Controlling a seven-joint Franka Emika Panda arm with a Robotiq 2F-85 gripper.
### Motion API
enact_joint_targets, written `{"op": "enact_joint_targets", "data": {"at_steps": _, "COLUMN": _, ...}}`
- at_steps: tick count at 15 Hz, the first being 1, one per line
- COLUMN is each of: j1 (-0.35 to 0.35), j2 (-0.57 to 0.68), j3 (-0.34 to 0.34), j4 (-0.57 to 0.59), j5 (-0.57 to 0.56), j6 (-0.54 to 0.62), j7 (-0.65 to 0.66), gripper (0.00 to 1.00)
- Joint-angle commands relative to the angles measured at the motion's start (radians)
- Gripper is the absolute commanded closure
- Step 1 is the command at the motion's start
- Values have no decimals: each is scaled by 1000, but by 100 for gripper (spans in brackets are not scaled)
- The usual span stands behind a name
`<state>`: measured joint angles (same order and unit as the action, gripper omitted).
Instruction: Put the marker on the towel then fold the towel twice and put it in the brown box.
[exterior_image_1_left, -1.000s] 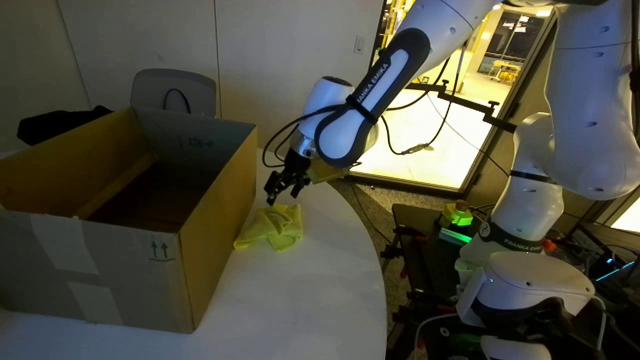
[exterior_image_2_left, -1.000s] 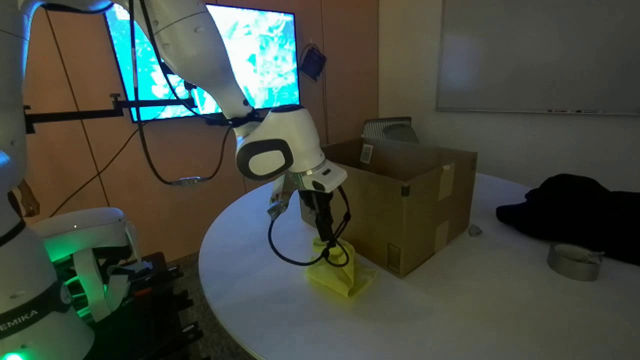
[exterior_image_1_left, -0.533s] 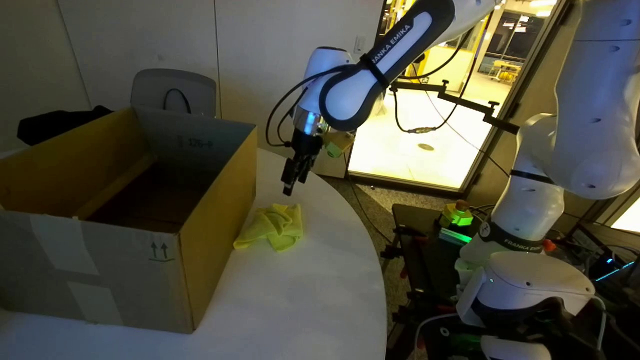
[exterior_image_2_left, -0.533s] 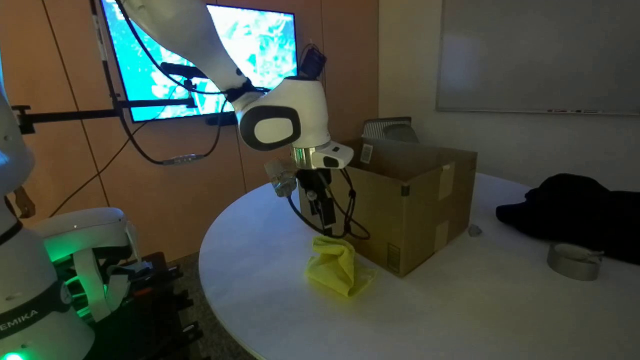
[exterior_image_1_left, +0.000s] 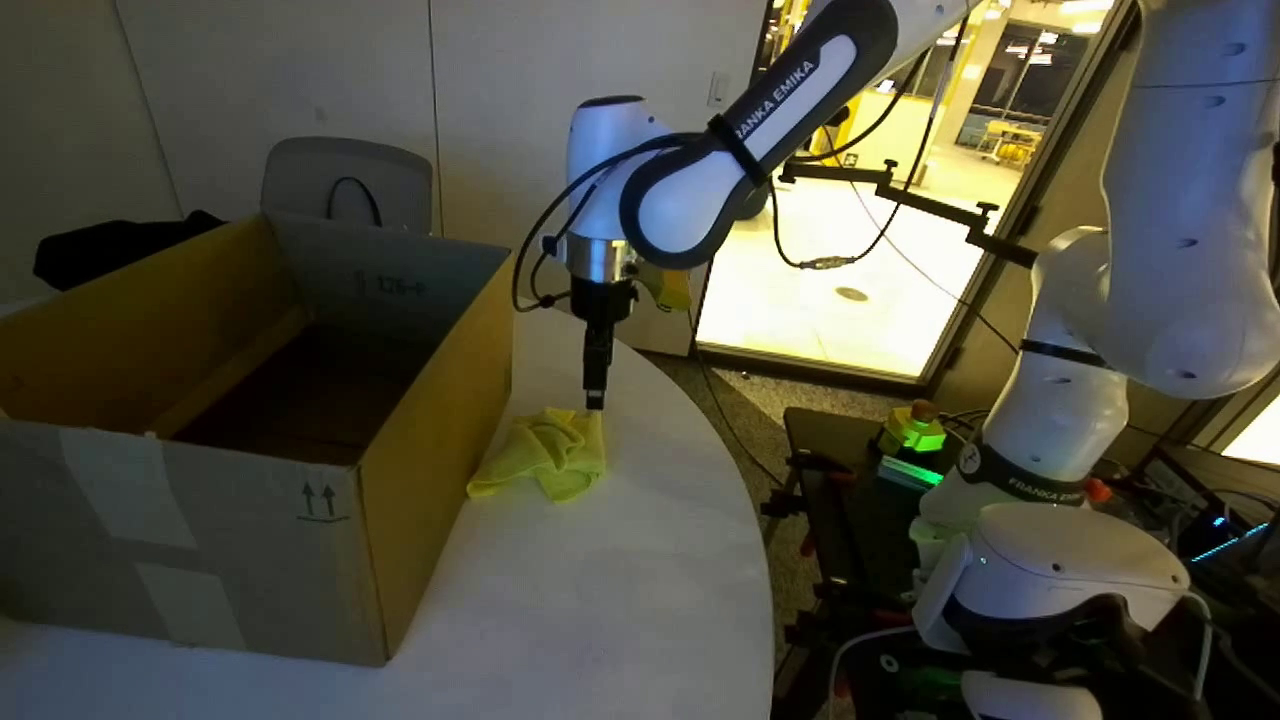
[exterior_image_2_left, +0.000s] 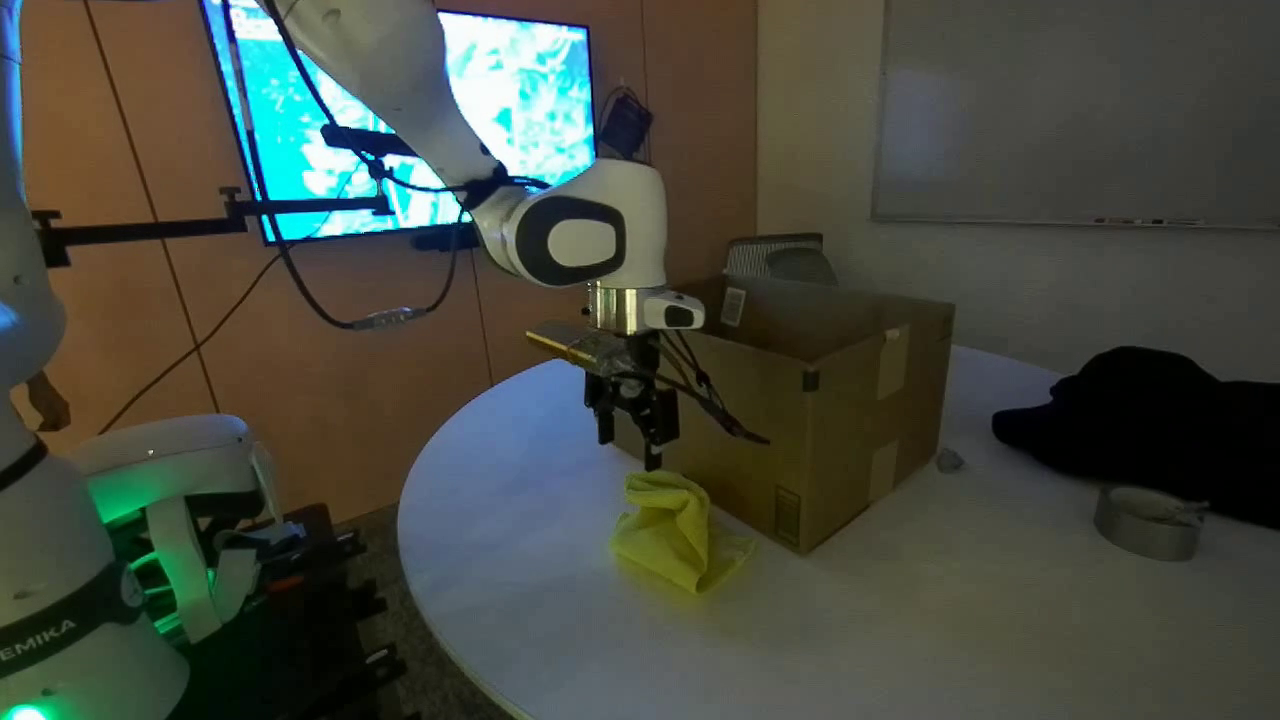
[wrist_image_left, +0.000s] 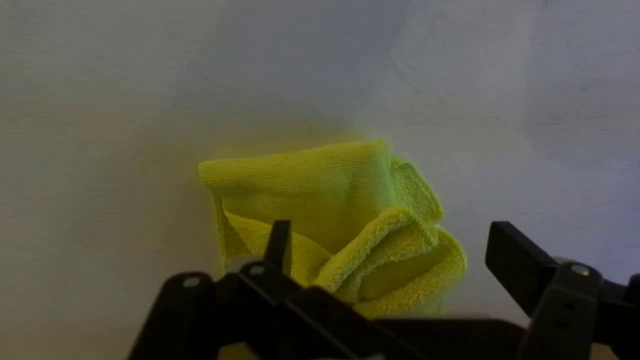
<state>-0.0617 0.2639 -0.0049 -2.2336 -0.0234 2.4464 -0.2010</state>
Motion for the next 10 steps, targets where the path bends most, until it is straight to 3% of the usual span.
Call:
{"op": "enact_joint_targets", "data": {"at_steps": 1, "j1": 19, "j2": 101, "j3": 15, "j4": 100, "j5": -60, "j6": -48, "j7": -74, "gripper": 0}}
{"op": "enact_joint_targets", "data": {"at_steps": 10, "j1": 8, "j2": 271, "j3": 31, "j4": 210, "j5": -44, "j6": -10, "j7": -89, "gripper": 0}}
